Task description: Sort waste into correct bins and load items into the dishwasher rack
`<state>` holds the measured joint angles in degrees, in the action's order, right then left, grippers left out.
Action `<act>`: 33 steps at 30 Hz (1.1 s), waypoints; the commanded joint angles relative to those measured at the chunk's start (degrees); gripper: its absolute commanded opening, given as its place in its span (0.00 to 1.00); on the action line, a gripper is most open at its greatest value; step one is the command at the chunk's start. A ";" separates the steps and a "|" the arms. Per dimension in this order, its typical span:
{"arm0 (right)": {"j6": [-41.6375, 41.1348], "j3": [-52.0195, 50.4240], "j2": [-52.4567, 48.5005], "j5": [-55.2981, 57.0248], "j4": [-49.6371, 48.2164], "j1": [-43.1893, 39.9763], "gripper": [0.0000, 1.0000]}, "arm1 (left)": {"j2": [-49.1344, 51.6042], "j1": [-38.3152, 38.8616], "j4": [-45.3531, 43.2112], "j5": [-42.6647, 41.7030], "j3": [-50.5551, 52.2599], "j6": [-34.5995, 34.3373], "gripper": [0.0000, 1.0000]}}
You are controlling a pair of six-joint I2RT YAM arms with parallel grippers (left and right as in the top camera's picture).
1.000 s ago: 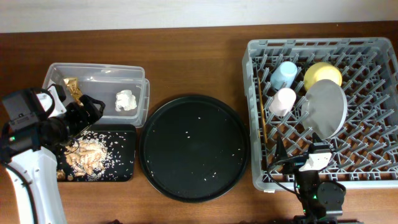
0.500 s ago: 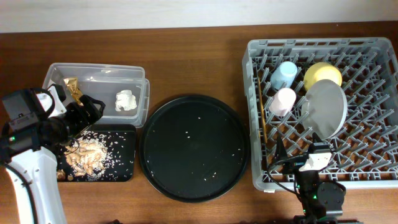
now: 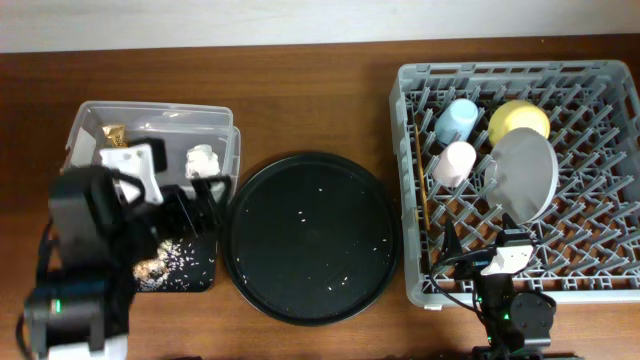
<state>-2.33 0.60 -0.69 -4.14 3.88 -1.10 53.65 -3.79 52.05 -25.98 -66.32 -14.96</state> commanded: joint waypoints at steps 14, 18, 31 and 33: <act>0.52 -0.28 0.37 0.26 0.28 -0.42 0.98 | -41.88 3.10 -67.60 10.69 60.46 0.52 0.99; 0.52 -0.28 0.37 0.26 0.28 -0.42 0.98 | -45.86 2.47 -67.36 15.13 65.70 0.55 0.99; 0.52 -0.28 0.37 0.26 0.28 -0.42 0.98 | -53.40 2.43 -47.47 22.56 65.81 14.80 0.99; 0.52 -0.28 0.37 0.26 0.28 -0.42 0.98 | -53.40 3.48 -47.41 23.65 65.81 14.80 0.99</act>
<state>-2.28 0.62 -0.69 -4.14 3.90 -1.15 0.84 -1.08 4.21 -4.45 -0.80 -3.11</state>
